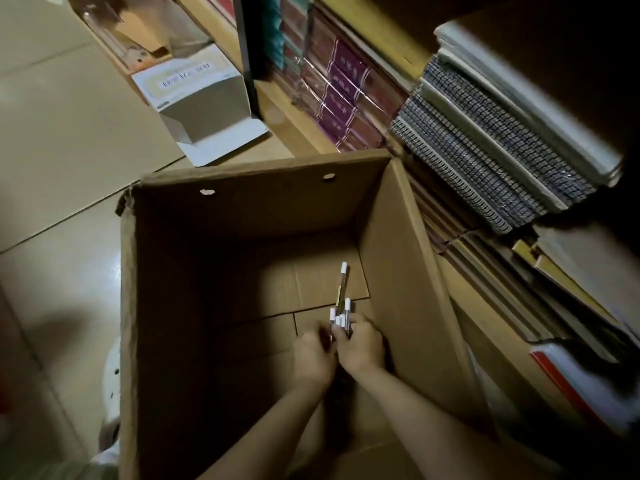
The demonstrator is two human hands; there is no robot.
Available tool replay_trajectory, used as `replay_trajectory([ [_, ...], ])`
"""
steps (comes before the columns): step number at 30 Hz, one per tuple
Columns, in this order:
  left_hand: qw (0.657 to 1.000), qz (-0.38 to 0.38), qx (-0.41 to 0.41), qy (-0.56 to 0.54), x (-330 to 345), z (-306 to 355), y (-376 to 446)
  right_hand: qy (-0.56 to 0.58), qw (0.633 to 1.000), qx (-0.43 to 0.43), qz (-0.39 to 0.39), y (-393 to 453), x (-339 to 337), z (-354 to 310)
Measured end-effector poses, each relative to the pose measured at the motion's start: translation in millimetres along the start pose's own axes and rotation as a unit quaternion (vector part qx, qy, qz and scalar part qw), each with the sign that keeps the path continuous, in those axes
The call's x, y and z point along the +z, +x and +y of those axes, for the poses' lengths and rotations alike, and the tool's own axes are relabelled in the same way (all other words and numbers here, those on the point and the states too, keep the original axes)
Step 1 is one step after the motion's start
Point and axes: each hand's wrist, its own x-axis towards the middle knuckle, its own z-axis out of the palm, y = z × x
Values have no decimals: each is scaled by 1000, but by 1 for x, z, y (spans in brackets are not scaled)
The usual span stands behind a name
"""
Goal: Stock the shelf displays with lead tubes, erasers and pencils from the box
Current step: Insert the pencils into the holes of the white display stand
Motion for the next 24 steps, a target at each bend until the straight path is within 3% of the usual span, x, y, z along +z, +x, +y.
replay_trajectory([
  [4,1000,9,-12,-27,-4,-3,2,128,991,16,-26,3,-1,4],
  [12,997,-30,10,-75,-8,-8,5,212,966,103,-110,3,2,0],
  [17,982,-71,-16,-175,-18,-6,0,184,978,55,-84,-3,-3,-12],
  [24,968,-61,-6,-243,-52,23,-7,209,973,-72,-60,-31,-35,-44],
])
